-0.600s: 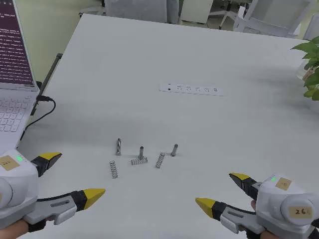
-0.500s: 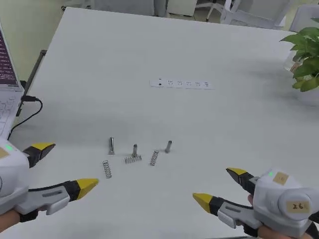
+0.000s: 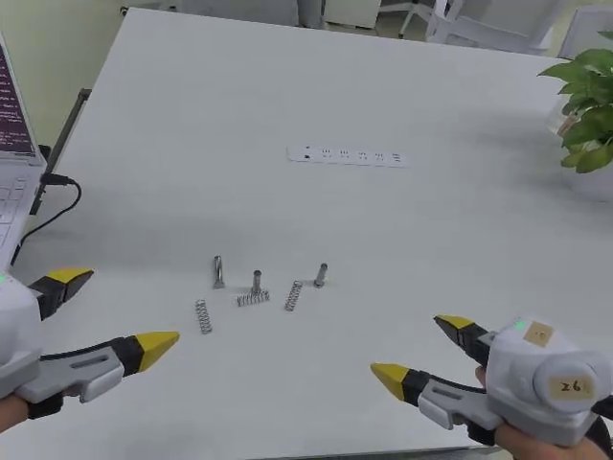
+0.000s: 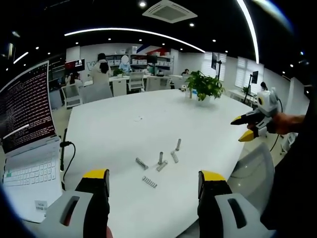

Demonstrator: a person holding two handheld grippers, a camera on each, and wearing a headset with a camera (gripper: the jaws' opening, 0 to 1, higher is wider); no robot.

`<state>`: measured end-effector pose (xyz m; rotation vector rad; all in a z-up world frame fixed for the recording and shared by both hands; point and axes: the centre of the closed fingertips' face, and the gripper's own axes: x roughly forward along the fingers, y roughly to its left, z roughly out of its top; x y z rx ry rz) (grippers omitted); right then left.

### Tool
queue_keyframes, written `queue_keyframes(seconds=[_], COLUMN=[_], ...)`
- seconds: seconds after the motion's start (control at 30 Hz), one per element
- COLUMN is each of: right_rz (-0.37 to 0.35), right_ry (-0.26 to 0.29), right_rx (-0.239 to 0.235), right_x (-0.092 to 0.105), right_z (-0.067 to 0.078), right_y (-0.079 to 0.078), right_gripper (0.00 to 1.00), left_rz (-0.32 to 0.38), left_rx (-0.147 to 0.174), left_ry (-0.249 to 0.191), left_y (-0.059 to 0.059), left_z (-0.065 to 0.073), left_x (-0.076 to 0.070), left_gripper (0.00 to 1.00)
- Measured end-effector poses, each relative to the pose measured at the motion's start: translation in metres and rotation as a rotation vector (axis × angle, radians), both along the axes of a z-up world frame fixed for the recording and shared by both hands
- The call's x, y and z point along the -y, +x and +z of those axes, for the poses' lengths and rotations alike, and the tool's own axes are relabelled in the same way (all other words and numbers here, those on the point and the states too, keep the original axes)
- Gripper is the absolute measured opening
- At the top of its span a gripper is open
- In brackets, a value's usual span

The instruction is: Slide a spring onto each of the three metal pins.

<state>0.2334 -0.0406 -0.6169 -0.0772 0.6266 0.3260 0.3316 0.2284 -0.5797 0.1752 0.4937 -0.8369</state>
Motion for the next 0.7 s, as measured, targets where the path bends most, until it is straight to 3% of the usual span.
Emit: queue_keyframes(seconds=[0.7], right_rz=[0.004], right_ry=[0.02], right_rx=[0.012], right_x=[0.0008], right_z=[0.0016], right_y=[0.0004], right_gripper=[0.62], left_rz=[0.02], left_rx=[0.007], left_ry=[0.005], left_y=[-0.0006], left_z=[0.0041], left_x=[0.0008], left_gripper=[0.69])
